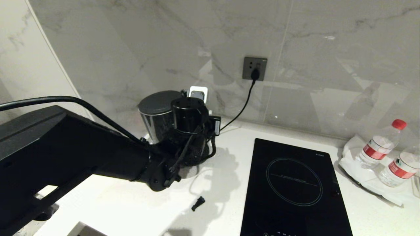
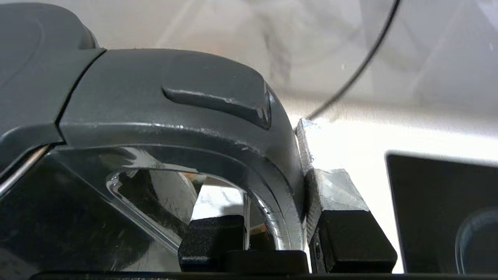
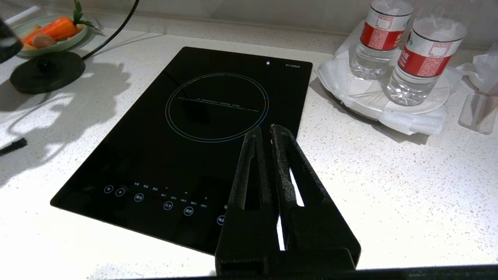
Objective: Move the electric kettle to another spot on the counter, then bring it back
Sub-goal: Place it by the sink
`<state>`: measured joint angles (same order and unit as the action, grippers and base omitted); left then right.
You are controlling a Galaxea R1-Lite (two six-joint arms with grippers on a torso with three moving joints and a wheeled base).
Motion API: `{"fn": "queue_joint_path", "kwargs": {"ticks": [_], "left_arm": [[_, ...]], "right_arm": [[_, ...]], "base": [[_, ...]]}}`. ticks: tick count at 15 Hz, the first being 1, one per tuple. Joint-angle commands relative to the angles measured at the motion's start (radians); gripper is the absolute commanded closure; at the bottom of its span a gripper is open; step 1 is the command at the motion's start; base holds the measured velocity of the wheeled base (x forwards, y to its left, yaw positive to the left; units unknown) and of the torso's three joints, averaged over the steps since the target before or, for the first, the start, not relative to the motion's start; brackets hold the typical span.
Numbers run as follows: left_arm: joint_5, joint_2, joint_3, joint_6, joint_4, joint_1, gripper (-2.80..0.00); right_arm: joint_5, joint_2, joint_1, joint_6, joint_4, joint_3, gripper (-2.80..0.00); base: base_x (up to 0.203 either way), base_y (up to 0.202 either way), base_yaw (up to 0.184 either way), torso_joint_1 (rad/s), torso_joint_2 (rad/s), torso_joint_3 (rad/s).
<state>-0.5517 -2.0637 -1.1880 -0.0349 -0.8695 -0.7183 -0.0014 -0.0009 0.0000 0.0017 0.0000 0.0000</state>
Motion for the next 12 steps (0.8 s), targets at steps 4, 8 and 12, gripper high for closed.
{"fn": "queue_joint_path", "kwargs": {"ticks": [4,8,12], "left_arm": [[-0.008,0.186,0.209,0.001,-0.065,-0.009,0.00],[-0.008,0.244,0.298,0.005,-0.066,-0.009,0.00],[-0.010,0.264,0.356,0.029,-0.068,-0.012,0.00]], "right_arm": [[0.000,0.001,0.000,0.000,0.000,0.000,0.00],[0.000,0.001,0.000,0.000,0.000,0.000,0.00],[0.000,0.001,0.000,0.000,0.000,0.000,0.00]], "base": [[0.000,0.000,0.000,0.000,0.00,0.000],[0.000,0.000,0.000,0.000,0.00,0.000],[0.000,0.000,0.000,0.000,0.00,0.000]]}}
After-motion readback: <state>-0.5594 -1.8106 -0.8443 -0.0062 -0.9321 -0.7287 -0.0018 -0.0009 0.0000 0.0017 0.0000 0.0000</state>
